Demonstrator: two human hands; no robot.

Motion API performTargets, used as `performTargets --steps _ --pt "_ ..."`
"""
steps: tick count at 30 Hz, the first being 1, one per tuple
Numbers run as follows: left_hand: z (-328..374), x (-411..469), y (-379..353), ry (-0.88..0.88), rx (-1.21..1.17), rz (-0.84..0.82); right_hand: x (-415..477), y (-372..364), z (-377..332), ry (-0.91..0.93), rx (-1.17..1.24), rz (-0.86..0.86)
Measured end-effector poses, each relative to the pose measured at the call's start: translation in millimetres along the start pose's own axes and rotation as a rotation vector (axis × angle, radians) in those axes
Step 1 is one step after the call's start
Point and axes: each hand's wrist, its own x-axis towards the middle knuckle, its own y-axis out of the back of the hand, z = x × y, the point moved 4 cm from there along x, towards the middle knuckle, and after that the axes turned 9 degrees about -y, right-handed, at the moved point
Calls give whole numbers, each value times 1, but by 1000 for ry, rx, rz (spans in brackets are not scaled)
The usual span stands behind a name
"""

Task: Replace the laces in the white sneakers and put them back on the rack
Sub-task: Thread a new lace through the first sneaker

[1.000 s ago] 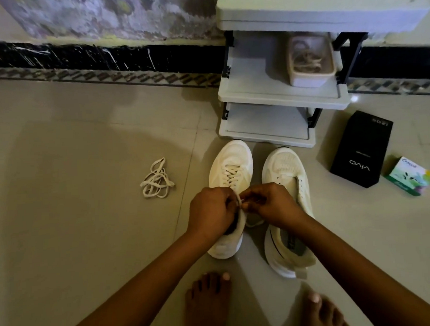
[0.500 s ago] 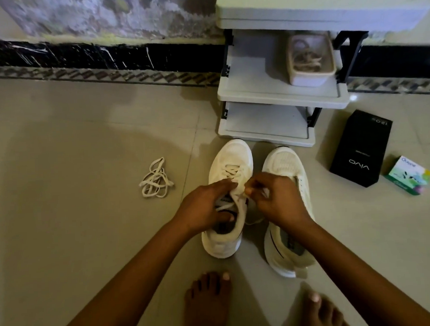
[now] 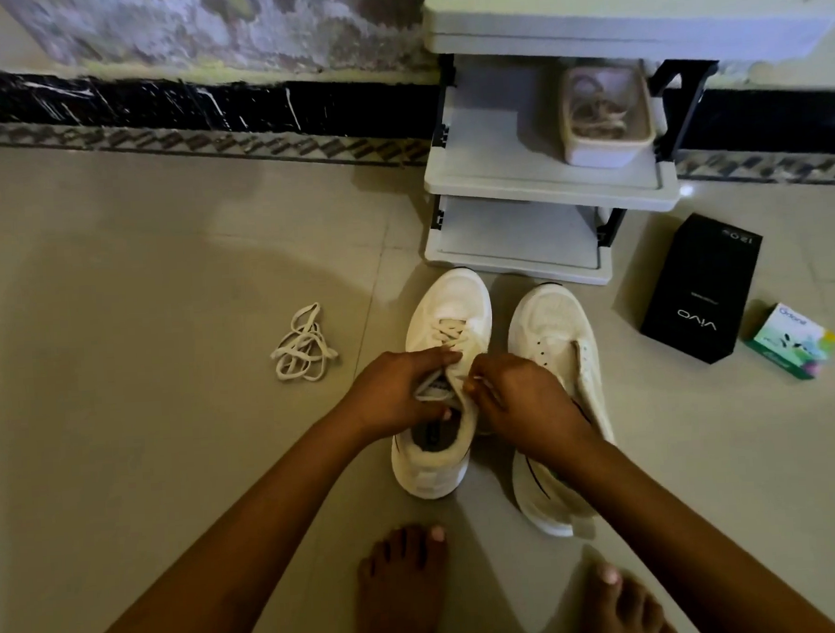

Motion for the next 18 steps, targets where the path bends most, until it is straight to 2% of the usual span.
performTargets --steps 2,4,8,9,10,12,14,16,18 --pt "-1 -2 -1 6 -17 30 2 2 0 17 -39 -30" --pt "-3 -3 -3 14 -10 54 2 12 -4 18 128 -53" --pt "-9 -4 -9 34 35 102 -11 56 -20 -38 1107 -189" --pt "-9 -4 -10 37 36 108 -14 67 -24 -17 1312 -218" --pt "-8 -4 -11 43 37 110 -15 77 -26 -3 1419 -223" --pt "-6 -5 -10 48 29 114 -13 87 -25 -61 1377 -182" --pt "-3 -4 -6 54 11 115 -6 81 -14 -244 1163 -172" --pt "0 -4 -3 62 -17 110 -2 70 -3 -371 726 -175" --pt "2 -3 -1 65 -41 101 -2 50 5 -344 343 -170"
